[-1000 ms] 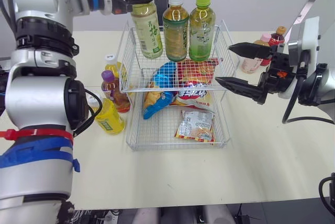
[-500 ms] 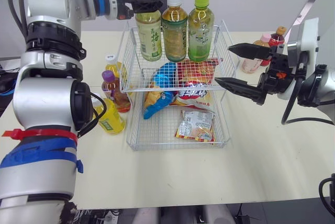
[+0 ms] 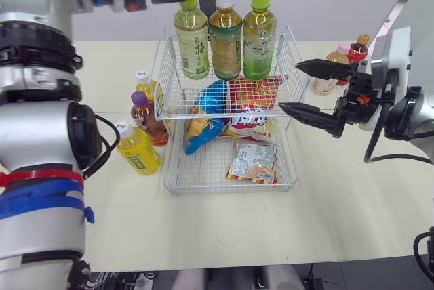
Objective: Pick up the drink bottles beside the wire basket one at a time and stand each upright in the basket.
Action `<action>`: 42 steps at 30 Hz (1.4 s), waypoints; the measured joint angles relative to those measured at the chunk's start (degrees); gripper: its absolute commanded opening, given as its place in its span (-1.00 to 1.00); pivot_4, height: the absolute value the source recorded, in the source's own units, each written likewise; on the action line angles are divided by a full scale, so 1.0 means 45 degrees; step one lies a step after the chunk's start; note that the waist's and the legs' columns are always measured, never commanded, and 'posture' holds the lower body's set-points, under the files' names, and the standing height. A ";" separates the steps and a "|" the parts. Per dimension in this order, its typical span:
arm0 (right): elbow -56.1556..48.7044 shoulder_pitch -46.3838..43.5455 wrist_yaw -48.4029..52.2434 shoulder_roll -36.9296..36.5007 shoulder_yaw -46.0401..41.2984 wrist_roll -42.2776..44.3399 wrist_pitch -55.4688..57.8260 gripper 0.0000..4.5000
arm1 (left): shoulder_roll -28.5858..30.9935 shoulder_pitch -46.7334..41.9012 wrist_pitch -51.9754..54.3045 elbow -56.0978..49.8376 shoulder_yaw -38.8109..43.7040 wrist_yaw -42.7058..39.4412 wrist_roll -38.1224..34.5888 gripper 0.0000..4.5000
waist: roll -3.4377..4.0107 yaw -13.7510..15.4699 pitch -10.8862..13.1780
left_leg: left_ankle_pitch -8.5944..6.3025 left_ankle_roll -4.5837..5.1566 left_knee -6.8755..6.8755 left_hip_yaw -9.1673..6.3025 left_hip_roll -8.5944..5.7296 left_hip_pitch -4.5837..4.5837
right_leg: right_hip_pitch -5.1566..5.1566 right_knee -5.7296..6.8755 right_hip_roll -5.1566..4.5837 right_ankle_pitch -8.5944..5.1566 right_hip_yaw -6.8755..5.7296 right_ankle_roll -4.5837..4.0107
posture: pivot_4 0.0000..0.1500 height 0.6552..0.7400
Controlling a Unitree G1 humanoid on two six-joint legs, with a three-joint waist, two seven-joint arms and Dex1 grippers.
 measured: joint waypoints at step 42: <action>0.2470 -0.1895 0.5838 0.0082 0.2238 -0.1021 -0.1132 1.00 | -0.0047 1.9159 0.5461 -1.8163 1.0655 0.4494 -0.7060 0.99 | 0.0019 0.0370 -0.0005 | -0.0004 -0.0014 -0.0012 0.0052 0.0144 0.0050 | 0.0022 -0.0052 0.0009 0.0053 0.0003 -0.0115 | 1.00 1.00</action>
